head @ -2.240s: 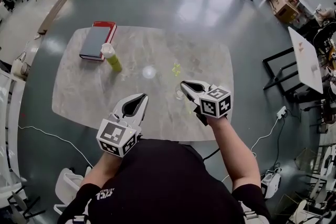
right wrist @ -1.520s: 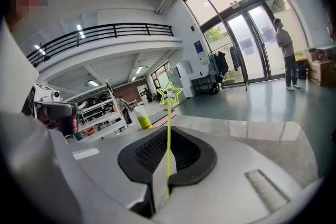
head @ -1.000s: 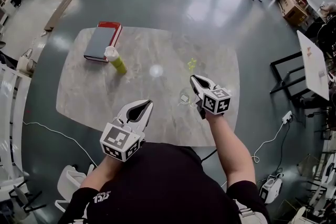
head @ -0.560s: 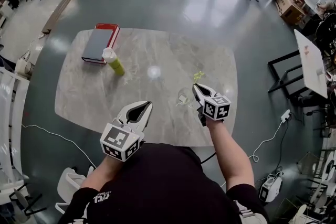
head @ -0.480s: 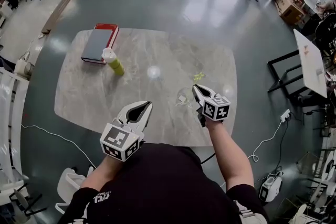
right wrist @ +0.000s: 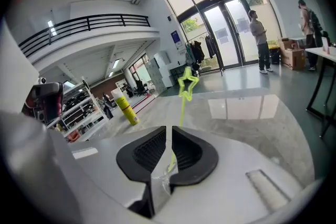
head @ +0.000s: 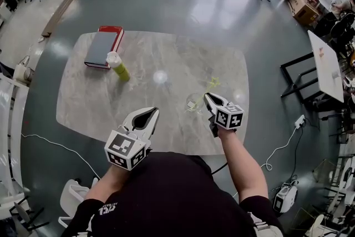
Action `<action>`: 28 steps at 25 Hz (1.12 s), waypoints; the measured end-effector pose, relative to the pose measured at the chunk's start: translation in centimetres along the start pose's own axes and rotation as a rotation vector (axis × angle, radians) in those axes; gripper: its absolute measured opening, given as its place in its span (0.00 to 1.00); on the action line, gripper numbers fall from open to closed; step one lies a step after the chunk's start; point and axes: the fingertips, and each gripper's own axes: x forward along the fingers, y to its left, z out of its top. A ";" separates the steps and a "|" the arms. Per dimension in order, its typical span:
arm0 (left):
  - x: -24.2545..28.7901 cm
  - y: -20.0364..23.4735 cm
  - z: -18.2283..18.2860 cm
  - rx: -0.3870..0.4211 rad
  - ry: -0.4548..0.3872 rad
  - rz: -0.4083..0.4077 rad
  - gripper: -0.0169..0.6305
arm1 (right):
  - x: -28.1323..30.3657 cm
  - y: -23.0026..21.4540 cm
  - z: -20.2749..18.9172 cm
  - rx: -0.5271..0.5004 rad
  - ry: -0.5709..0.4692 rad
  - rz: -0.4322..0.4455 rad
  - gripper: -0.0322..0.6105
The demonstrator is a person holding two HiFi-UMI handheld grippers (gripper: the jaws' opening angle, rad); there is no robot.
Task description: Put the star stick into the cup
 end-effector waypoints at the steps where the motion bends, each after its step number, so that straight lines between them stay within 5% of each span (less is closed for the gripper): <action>1: 0.0 0.1 0.0 -0.001 0.001 -0.001 0.03 | -0.1 -0.1 -0.1 0.010 0.000 -0.003 0.13; 16: -0.3 2.0 -0.8 -0.021 0.009 -0.057 0.03 | -2.6 1.8 0.1 0.088 -0.102 -0.054 0.13; 28: -2.8 4.9 0.5 0.003 -0.036 -0.182 0.03 | -7.1 8.8 3.2 0.061 -0.244 -0.147 0.12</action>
